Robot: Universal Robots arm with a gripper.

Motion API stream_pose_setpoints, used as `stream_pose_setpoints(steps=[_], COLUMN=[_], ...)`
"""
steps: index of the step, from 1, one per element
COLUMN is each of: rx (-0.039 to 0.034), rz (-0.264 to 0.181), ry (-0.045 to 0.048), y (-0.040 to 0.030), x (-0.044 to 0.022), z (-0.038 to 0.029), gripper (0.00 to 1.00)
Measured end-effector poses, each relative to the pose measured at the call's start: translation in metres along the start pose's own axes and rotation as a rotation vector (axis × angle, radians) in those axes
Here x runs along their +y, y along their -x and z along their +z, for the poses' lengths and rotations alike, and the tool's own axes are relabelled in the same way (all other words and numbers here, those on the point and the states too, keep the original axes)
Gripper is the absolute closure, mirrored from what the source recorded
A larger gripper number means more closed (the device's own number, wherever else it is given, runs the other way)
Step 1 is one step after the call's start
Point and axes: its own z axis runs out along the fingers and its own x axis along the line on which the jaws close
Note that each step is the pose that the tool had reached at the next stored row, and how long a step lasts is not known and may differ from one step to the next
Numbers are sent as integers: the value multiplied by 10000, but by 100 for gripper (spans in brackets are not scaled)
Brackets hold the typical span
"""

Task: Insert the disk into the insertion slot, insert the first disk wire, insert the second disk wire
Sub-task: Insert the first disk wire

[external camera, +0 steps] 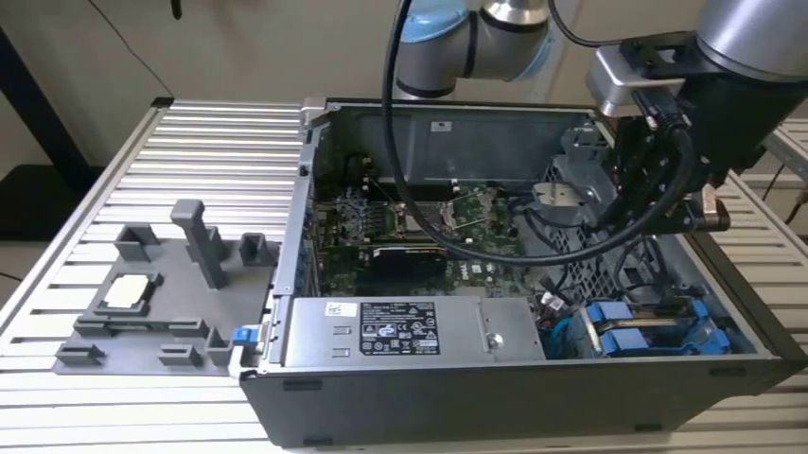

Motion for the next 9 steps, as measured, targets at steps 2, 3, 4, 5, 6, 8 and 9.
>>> stream_pose_setpoints(steps=[2,3,4,5,6,8,9], rx=[-72,-113,-142,-163,-177,-192,-192], rz=[-120,-166,-194,-214,-236,-288,-300], ry=[16,22,25,27,31,35,34], y=[0,1,2,4,5,6,6], x=[7,7,8,8,13,42,64], z=[-1,-1,-6,-16,-26,-29,-30], gripper=[73,73,73,73,73,73,73])
